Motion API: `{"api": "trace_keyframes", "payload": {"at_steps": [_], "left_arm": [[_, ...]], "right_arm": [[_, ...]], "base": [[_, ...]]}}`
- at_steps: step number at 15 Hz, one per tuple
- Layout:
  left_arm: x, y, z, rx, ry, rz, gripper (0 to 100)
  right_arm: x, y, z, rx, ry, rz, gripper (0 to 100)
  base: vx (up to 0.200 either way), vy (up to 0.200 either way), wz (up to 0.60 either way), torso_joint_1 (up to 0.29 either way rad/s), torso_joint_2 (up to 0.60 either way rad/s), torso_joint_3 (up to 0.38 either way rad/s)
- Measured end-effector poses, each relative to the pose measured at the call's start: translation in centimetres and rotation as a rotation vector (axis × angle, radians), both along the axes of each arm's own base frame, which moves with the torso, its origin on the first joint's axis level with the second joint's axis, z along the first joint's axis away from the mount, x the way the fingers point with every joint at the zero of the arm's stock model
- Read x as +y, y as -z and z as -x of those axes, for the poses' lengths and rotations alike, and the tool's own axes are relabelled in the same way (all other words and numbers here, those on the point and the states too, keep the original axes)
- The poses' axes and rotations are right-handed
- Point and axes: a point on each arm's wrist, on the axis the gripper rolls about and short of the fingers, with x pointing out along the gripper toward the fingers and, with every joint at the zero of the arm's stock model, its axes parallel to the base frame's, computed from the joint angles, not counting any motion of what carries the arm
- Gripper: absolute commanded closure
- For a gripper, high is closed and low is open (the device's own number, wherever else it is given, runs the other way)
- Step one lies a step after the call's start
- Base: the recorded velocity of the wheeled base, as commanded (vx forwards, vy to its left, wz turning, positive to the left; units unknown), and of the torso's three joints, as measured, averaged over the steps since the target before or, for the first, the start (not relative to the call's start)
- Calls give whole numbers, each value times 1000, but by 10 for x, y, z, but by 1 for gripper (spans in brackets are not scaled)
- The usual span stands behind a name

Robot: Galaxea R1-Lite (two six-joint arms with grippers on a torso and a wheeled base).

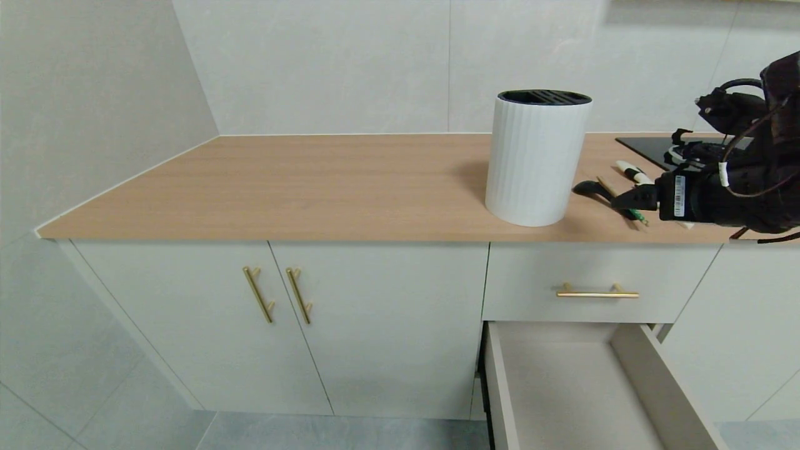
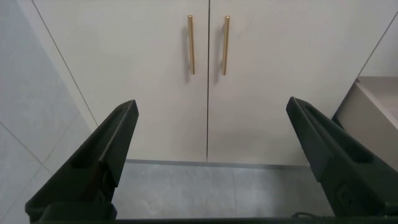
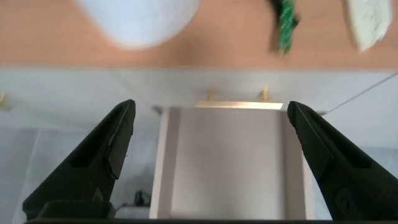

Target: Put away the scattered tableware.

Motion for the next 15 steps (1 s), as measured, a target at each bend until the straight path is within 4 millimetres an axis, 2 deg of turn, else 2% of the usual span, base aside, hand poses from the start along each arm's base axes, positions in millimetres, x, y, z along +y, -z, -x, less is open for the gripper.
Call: {"api": "trace_keyframes", "payload": {"at_steps": [6,15], "left_arm": [[0,0,0,0,0,0,0],[0,0,0,0,0,0,0]], "right_arm": [[-21,32,-57,11,132,13,0],[-30,48,-81,-26,177,10,0]], "base": [[0,0,0,0,0,0],[0,0,0,0,0,0]]}}
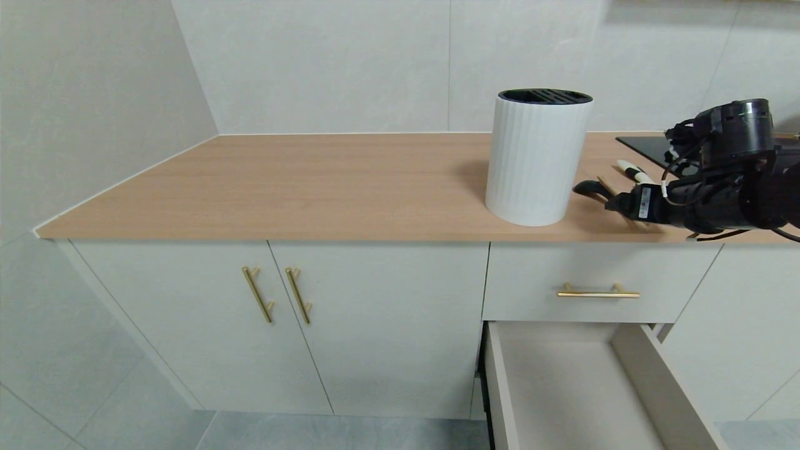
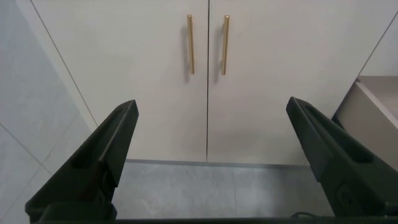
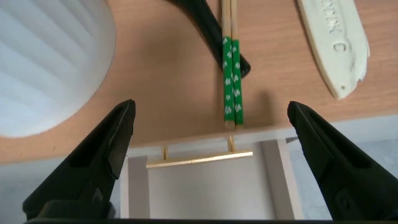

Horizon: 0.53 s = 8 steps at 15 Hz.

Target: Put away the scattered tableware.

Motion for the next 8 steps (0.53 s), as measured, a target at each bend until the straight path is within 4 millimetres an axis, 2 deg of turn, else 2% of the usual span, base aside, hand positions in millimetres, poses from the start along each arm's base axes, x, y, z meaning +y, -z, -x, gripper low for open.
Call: {"api": "trace_keyframes", "payload": {"at_steps": [8], "left_arm": [[0,0,0,0,0,0,0]], "right_arm": [[-6,15,-18,25,49,16,0]], "base": [[0,0,0,0,0,0]]}}
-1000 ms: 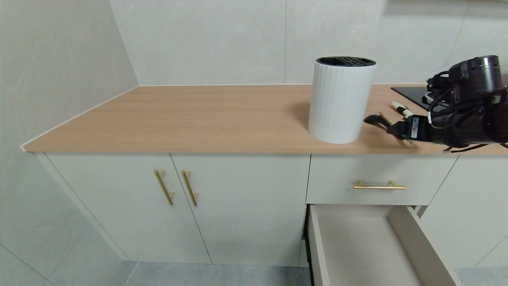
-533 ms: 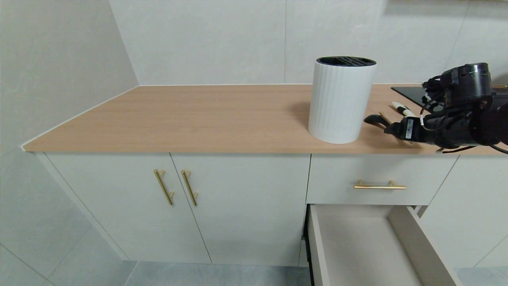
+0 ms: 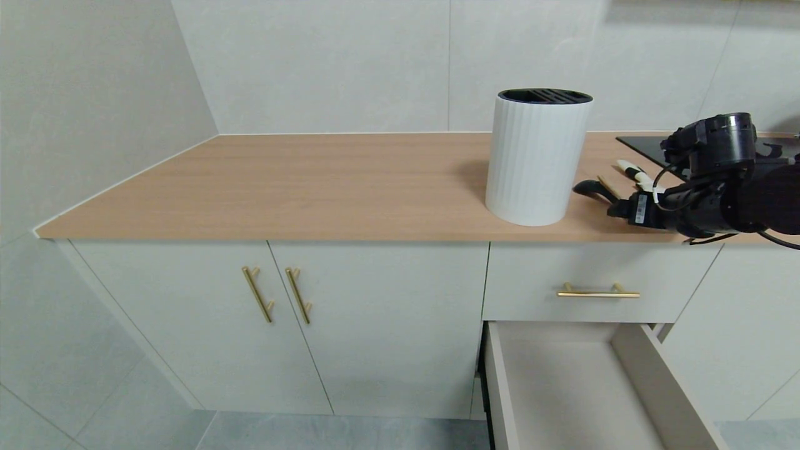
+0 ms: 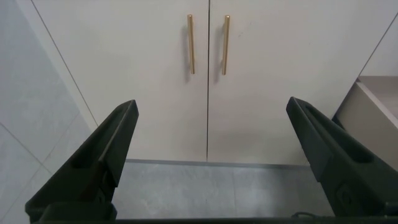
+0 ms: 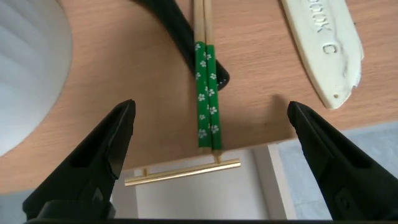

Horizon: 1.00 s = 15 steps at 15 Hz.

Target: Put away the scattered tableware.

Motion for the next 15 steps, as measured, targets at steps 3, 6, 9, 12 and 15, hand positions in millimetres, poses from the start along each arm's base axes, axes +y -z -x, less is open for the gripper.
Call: {"api": "trace_keyframes", "payload": {"at_steps": [3,6,9,12,15], "left_arm": [[0,0,0,0,0,0,0],[0,0,0,0,0,0,0],[0,0,0,0,0,0,0],[0,0,0,0,0,0,0],[0,0,0,0,0,0,0]], "right_arm": [[0,2,-3,3,0,-1,100],[0,1,-4,-17,0,-3,100],[0,1,-3,-16,0,-2,100],[-3,0,-2,-19,8,-1,100],[-5,-9,6,-40,11,-4,100]], "base": [[0,0,0,0,0,0],[0,0,0,0,0,0],[0,0,0,0,0,0],[0,0,0,0,0,0],[0,0,0,0,0,0]]}}
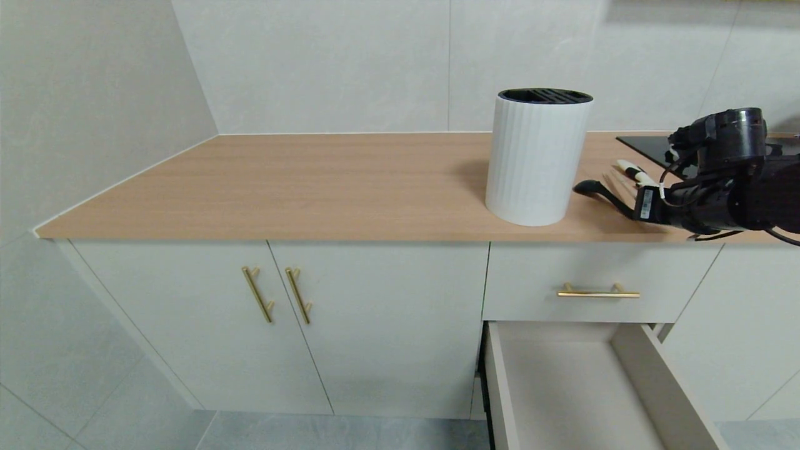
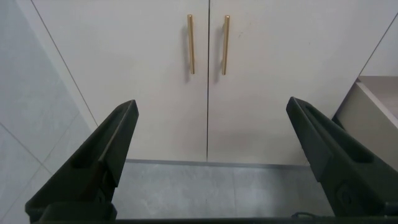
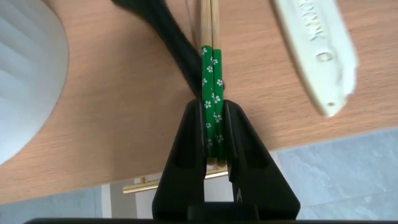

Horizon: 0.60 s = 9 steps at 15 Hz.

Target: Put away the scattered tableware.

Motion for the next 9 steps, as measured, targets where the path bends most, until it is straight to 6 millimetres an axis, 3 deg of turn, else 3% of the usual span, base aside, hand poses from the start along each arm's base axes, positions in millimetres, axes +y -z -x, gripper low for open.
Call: {"api": "trace_keyframes", "payload": {"at_steps": [5,9], "left_arm": [[0,0,0,0,0,0,0],[0,0,0,0,0,0,0]], "right_arm": [[-2,-23,42,-39,-15,-12,100],[-9,-48,118,36,-37,-25,100]], "base": [[0,0,0,0,0,0],[0,0,0,0,0,0]]}}
